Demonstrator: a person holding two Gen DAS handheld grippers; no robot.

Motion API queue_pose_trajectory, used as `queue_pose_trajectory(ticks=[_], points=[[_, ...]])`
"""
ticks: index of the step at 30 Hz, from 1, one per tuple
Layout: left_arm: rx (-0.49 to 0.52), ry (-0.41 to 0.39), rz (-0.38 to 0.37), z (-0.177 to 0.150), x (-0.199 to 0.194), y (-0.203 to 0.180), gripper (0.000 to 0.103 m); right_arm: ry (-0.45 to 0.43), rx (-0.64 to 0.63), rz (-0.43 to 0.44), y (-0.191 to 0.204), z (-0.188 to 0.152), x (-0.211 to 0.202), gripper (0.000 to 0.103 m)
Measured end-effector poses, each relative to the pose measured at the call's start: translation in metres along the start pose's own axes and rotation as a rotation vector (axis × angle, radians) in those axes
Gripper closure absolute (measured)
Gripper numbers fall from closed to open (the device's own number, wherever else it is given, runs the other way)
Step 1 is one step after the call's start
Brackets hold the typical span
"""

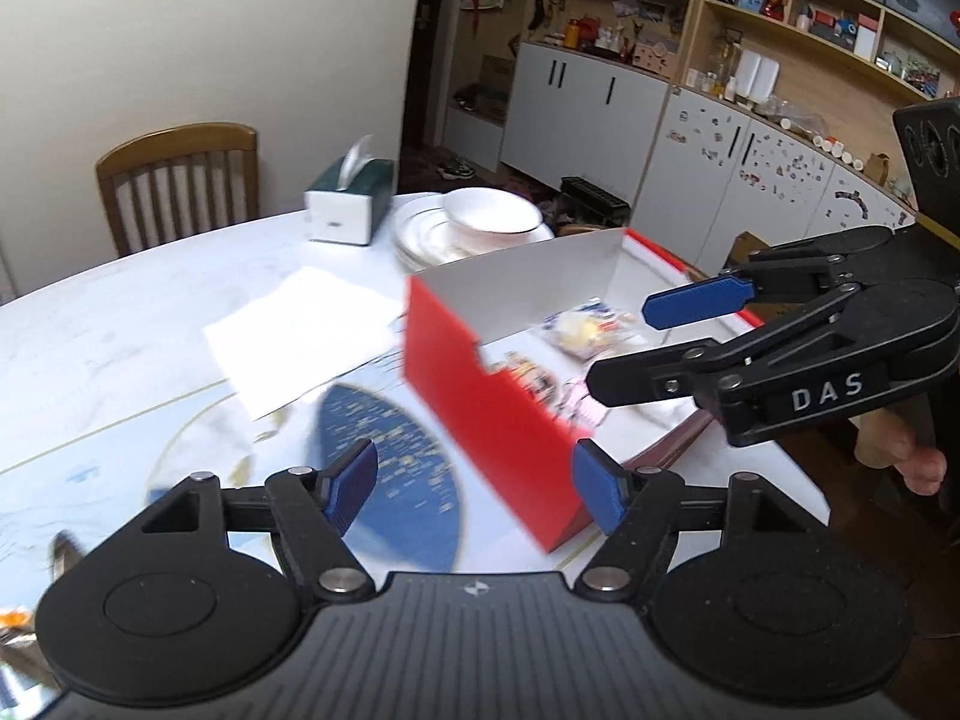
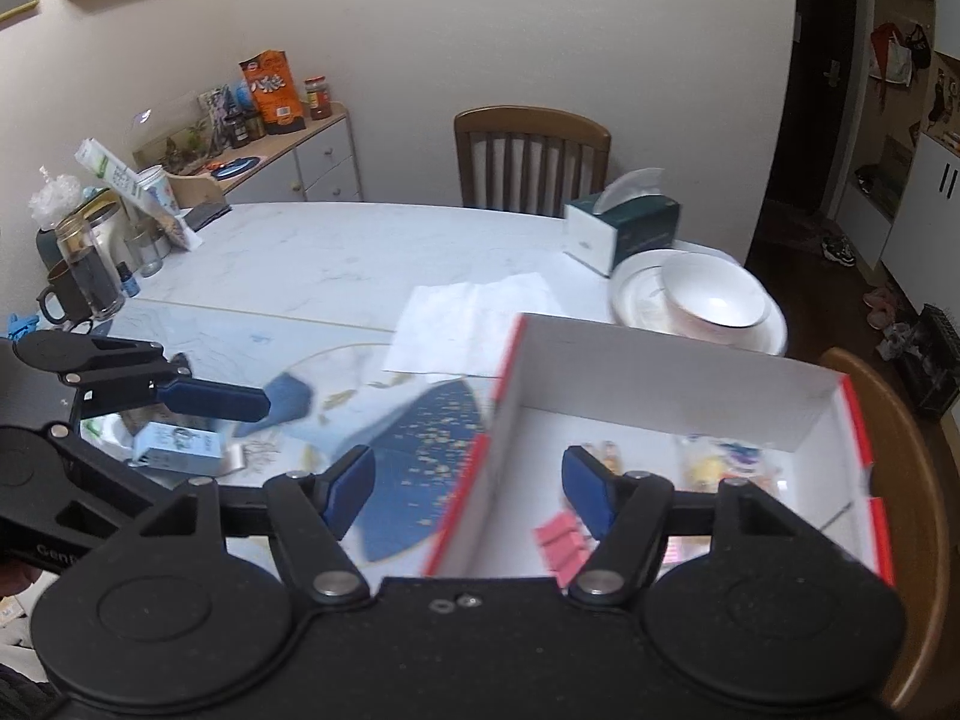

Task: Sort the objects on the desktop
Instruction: 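Withdraw both open tools from the box back toward the pile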

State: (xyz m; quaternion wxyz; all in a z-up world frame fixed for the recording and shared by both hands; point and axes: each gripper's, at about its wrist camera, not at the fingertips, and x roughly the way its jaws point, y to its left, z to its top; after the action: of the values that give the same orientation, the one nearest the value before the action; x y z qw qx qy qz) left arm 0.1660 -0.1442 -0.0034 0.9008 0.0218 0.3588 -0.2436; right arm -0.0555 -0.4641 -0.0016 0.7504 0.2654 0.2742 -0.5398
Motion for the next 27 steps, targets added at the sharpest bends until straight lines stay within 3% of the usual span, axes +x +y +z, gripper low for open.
queue_pose_trajectory(ticks=[5, 9, 14, 27], points=[[0.003, -0.011, 0.034, -0.023, -0.023, 0.032, 0.020, 0.013, 0.002, 0.009, 0.039, 0.002, 0.011, 0.034], [-0.003, -0.010, 0.066, -0.039, -0.039, 0.056, 0.018, 0.028, 0.003, 0.012, 0.067, 0.003, 0.022, 0.034], [-0.036, -0.004, 0.114, -0.058, -0.055, 0.090, 0.003, 0.056, 0.013, 0.020, 0.098, 0.003, 0.038, 0.034], [-0.163, 0.041, 0.296, -0.097, -0.083, 0.189, 0.002, 0.118, 0.080, -0.026, 0.155, 0.011, 0.099, 0.034]])
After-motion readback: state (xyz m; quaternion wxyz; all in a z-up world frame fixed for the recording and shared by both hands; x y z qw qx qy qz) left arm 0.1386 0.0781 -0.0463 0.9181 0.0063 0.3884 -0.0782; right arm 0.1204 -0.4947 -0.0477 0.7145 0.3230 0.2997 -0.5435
